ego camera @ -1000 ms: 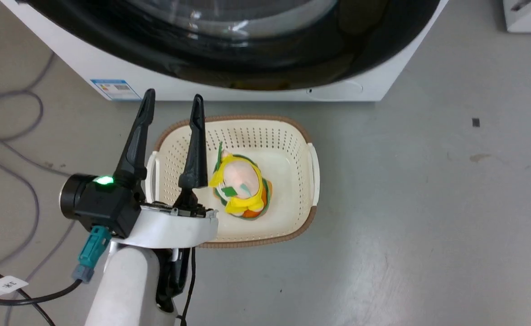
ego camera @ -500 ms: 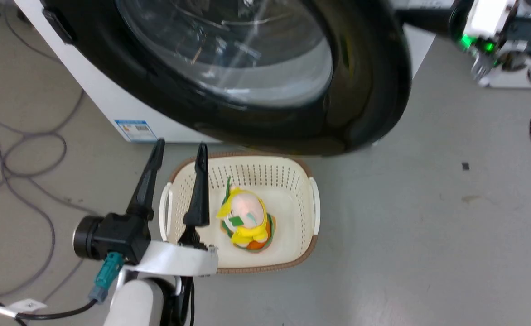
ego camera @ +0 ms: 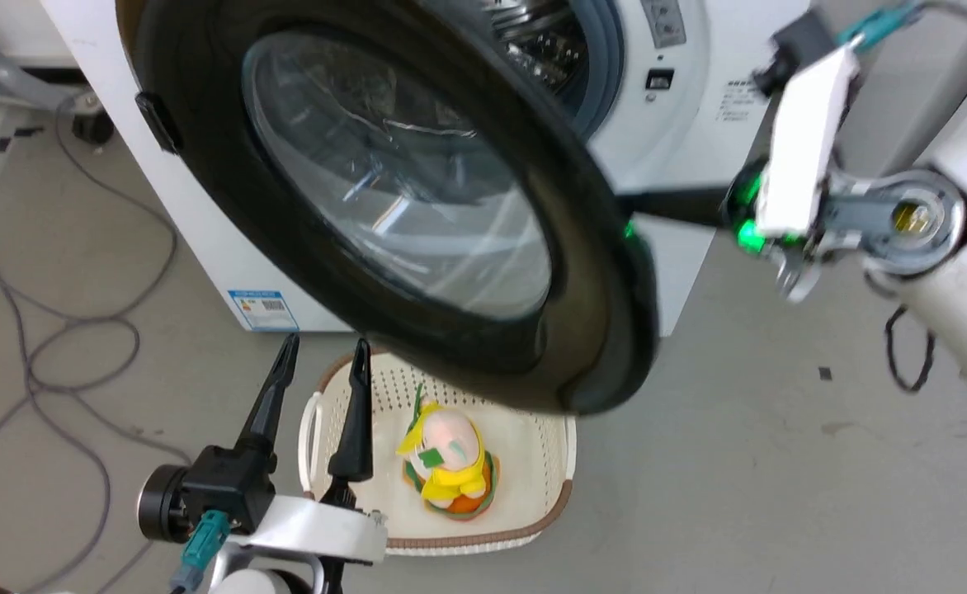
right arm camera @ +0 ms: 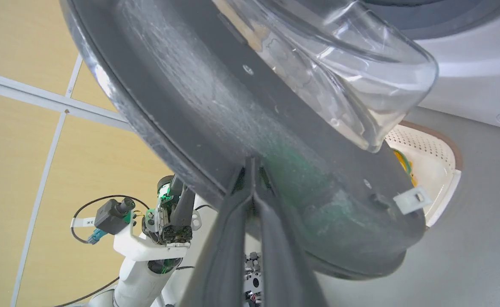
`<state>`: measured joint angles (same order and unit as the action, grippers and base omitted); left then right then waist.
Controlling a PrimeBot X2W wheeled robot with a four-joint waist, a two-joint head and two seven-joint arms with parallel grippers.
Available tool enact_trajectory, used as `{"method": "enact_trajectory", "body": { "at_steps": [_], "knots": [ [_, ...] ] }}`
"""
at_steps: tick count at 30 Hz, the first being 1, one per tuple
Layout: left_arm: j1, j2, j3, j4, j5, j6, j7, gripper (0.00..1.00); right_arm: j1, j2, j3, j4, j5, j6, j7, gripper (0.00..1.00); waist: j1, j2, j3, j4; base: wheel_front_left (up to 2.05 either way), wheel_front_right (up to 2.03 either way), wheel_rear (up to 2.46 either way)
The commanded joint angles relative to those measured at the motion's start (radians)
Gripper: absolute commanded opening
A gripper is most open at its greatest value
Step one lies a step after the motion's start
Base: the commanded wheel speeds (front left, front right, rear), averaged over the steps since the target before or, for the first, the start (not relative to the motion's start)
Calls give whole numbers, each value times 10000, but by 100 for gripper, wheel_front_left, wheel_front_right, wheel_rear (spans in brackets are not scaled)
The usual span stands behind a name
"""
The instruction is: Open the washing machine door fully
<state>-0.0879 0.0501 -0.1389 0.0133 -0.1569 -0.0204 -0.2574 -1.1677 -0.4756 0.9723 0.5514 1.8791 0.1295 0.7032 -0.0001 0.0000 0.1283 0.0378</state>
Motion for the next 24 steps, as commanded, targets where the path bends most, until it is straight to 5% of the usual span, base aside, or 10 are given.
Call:
{"method": "enact_trajectory", "body": {
  "at_steps": [1,17,22,24],
  "knots": [
    [134,52,60,42,75,-8,-44,100,278,-5,93,-191,96,12,35,0,1,0,-94,-6,0,0,0],
    [820,198,45,406,119,-121,-44,100,1476,-252,1517,-3249,958,12,-1269,0,1,0,-584,82,0,0,0],
    [903,200,89,488,92,-76,-44,100,1667,-273,1582,-3810,769,12,-2429,0,1,0,-654,-10,0,0,0],
    [936,192,97,520,74,-48,-44,100,1898,-307,1438,-3905,549,12,-3253,58,1,0,-694,-65,0,0,0]
  ]
}}
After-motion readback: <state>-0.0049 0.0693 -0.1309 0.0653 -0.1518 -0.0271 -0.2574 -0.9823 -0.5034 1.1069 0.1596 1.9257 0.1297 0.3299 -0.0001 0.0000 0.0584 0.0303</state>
